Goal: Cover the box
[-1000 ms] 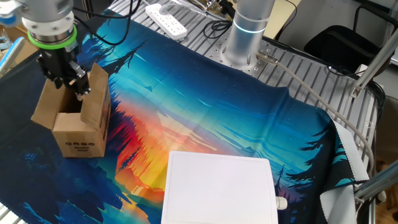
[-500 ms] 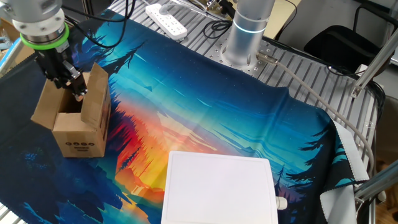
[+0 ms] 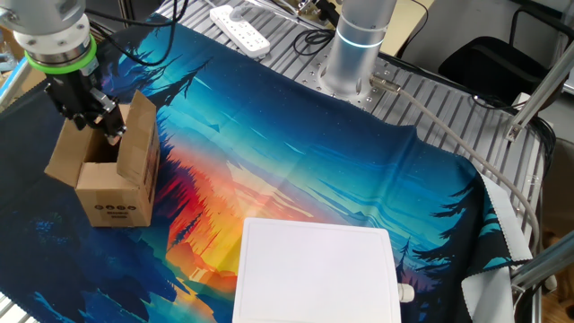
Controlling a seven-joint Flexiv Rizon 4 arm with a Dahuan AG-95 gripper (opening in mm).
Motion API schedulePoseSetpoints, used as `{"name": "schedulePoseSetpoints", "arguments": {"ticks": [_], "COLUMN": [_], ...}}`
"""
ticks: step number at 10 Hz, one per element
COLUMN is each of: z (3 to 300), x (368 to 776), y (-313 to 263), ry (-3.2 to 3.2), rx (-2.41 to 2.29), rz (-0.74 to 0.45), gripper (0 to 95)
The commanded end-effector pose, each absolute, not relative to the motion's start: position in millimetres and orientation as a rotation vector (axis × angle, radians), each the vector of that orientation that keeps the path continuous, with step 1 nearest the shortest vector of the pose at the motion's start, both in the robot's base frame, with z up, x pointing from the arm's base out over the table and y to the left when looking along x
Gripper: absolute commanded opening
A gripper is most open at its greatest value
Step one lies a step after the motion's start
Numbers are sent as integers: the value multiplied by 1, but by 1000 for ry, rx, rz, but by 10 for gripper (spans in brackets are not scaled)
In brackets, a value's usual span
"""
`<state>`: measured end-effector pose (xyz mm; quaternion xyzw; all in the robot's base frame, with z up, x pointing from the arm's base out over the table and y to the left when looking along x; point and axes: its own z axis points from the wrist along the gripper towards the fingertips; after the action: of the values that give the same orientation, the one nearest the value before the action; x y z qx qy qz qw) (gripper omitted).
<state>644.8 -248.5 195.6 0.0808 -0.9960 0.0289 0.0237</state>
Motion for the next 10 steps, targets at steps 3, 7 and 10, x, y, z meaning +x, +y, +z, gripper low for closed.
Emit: {"name": "schedulePoseSetpoints", "arguments": {"ticks": [3, 7, 10], "z": [208, 195, 182], "x": [680, 692, 690], "y": [-260, -272, -275], "ry": [-3056, -3059, -3066], "rx": [370, 371, 363], "rz": [102, 78, 68], "gripper": [570, 570, 570]}}
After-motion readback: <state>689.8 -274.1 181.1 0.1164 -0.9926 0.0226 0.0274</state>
